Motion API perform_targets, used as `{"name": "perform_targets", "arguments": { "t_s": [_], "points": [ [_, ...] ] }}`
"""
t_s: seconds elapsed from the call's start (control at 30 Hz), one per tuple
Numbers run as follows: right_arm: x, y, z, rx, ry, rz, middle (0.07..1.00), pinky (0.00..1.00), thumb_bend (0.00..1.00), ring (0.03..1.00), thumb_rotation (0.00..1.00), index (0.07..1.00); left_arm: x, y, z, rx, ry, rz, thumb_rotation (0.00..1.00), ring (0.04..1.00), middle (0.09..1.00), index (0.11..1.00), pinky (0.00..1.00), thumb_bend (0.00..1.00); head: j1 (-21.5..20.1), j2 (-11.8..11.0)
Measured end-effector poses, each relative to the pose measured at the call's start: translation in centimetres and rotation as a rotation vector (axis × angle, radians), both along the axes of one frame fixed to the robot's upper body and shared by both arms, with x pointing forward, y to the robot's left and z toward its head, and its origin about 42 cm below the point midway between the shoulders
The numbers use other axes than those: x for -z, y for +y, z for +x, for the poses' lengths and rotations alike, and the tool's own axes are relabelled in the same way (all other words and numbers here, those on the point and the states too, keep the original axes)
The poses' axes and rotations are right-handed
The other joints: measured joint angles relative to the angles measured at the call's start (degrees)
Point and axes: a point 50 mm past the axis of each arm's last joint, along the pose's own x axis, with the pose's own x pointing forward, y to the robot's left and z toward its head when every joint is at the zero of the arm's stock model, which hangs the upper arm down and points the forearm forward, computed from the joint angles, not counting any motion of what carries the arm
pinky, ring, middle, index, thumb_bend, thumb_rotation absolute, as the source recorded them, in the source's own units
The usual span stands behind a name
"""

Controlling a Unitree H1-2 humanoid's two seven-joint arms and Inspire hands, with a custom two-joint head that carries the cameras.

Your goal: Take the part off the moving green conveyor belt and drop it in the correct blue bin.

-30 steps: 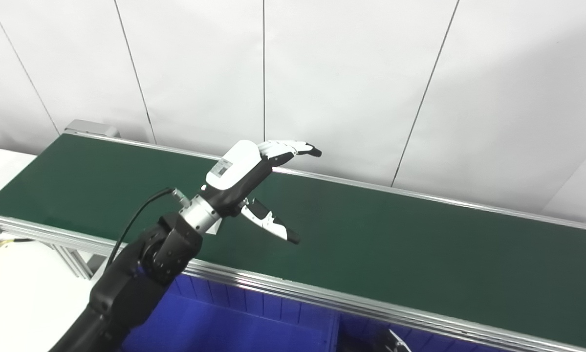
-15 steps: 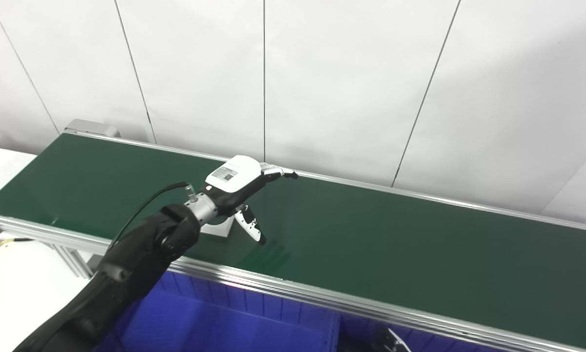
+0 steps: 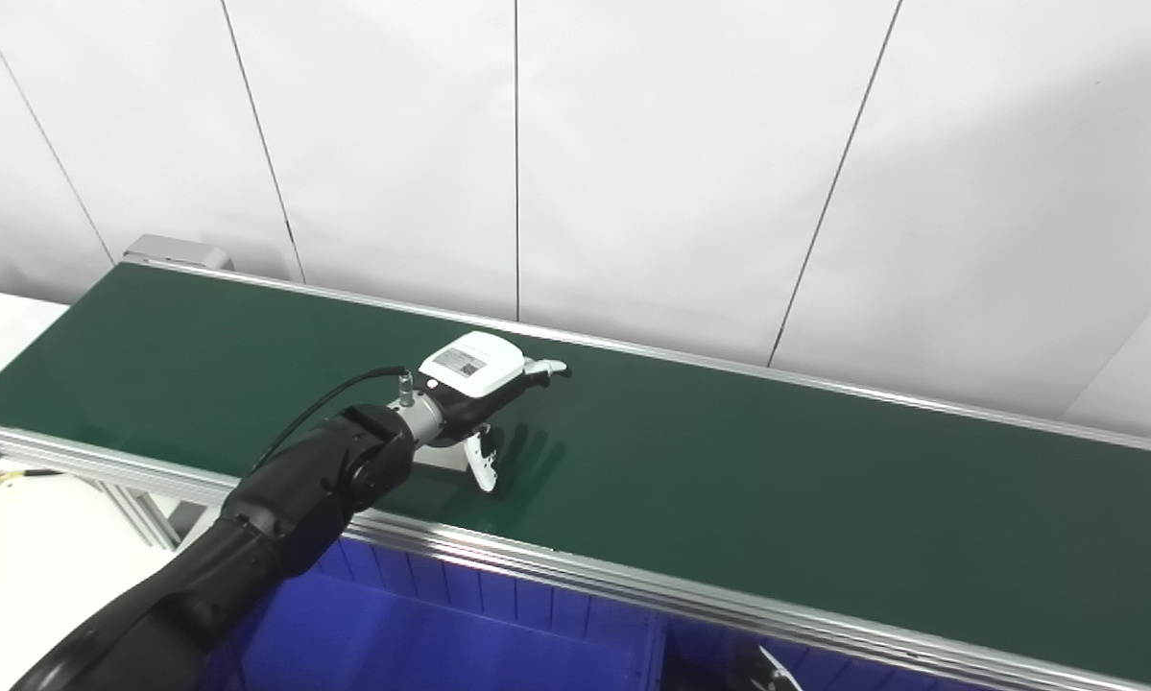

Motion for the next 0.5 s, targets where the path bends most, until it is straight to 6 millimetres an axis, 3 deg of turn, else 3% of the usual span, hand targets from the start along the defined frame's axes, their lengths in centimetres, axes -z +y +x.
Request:
{"name": "perform_targets", "arguments": {
  "t_s": [0.5],
  "points": [
    [-0.21,0.16,0.00,0.004,-0.010,0.003,0.887,0.81,0.92,0.849,0.98,0.892,-0.61,-0.06,0.60,0.012,0.096,0.123,0.11,0.682,0.808,0.936,0.53,1.00,0.18,0.44]
  ]
}}
